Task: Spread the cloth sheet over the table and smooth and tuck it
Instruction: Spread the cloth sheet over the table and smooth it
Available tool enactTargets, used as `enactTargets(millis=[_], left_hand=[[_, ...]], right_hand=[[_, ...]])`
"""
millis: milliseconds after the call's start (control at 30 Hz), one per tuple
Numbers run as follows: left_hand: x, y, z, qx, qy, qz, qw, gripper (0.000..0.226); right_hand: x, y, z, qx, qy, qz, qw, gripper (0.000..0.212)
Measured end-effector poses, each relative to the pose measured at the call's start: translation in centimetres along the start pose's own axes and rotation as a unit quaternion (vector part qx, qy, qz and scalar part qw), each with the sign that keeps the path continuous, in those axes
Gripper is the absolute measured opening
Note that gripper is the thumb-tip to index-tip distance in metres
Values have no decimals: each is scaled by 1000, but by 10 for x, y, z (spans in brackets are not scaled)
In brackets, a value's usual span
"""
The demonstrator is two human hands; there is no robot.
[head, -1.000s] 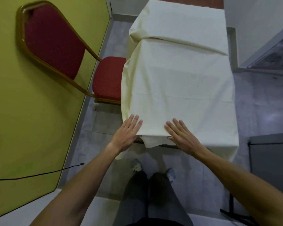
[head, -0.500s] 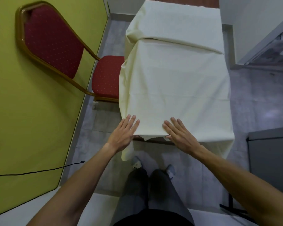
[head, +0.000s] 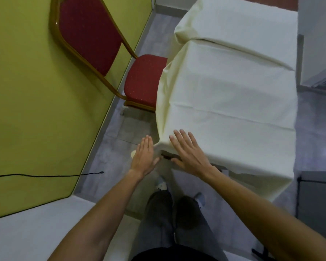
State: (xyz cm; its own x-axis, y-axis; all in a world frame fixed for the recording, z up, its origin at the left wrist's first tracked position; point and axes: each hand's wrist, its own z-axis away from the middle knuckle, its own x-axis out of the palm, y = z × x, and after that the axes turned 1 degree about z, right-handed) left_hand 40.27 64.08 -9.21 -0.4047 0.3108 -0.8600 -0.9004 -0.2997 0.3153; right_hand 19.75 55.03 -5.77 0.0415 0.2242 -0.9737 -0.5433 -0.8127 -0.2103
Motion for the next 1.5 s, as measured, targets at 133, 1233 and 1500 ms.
enactTargets(millis=[133, 1233, 1500], left_hand=[[-1, 9, -9, 31, 86, 44, 995, 50], [-33, 95, -76, 324, 20, -196, 925, 102], [-18, 101, -76, 322, -5, -232, 918, 84]], right_hand=[[4, 2, -27, 3, -38, 20, 999, 73], [-41, 163, 146, 210, -129, 56, 968, 114], [-23, 176, 177, 184, -122, 53, 974, 77]])
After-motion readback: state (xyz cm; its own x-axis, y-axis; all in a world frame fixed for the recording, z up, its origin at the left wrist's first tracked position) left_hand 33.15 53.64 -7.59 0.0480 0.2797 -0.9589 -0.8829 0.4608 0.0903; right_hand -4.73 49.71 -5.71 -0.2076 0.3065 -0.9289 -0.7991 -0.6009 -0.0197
